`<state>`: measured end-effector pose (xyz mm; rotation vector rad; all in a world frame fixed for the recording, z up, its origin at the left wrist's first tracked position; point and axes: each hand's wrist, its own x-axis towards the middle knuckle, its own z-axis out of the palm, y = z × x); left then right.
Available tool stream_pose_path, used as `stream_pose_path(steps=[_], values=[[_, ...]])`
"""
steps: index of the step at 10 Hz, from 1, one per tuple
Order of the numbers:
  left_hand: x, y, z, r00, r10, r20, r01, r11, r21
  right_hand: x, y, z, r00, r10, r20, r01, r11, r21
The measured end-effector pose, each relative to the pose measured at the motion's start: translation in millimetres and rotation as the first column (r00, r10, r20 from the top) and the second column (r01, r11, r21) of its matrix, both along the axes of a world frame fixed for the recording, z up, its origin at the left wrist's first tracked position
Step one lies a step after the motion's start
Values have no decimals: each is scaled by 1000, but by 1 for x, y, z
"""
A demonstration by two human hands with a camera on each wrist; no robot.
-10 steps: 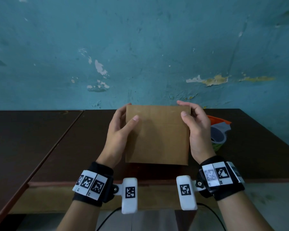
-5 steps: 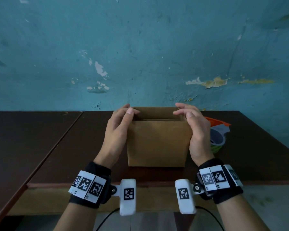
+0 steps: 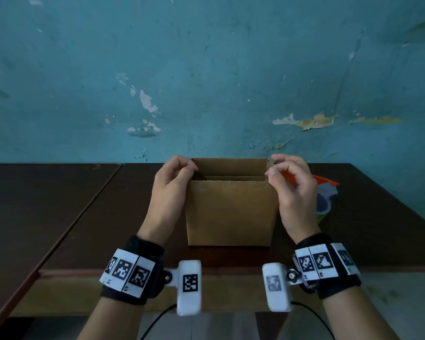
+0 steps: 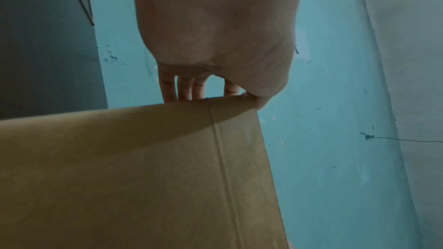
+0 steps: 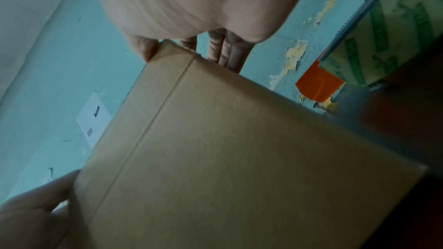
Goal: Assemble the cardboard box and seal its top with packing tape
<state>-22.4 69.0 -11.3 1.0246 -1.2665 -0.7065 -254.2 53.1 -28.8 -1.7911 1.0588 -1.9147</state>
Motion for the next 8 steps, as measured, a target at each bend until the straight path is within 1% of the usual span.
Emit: stream_pose_path(steps=[1, 2, 3, 4, 5, 6, 7, 8], values=[[-3, 3, -1, 998, 13, 68, -12, 1000, -19, 4, -2, -3, 997, -70, 29, 70, 998, 3], [-3, 4, -2, 996, 31, 84, -28, 999, -39, 8, -3, -7, 987, -157, 24, 157, 988, -13], [-3, 4, -3, 996, 37, 87, -32, 998, -47, 14, -2, -8, 979, -197, 55, 196, 980, 13], [-5, 2, -4, 994, 53, 99, -48, 998, -51, 14, -3, -8, 982, -184, 31, 182, 981, 68], [-5, 2, -5, 998, 39, 57, -38, 999, -32, 14, -1, -6, 988, -155, 15, 153, 984, 90], [-4, 3, -6, 999, -17, -46, 16, 1000, -21, 13, 1, -2, 990, -138, 24, 137, 990, 45], [-2, 5, -8, 991, -24, -128, 19, 999, -37, 10, 5, 2, 996, -80, 43, 79, 997, 8], [1, 2, -10, 972, -20, -232, 13, 999, -30, 4, 5, 8, 992, -60, 108, 61, 998, -3]])
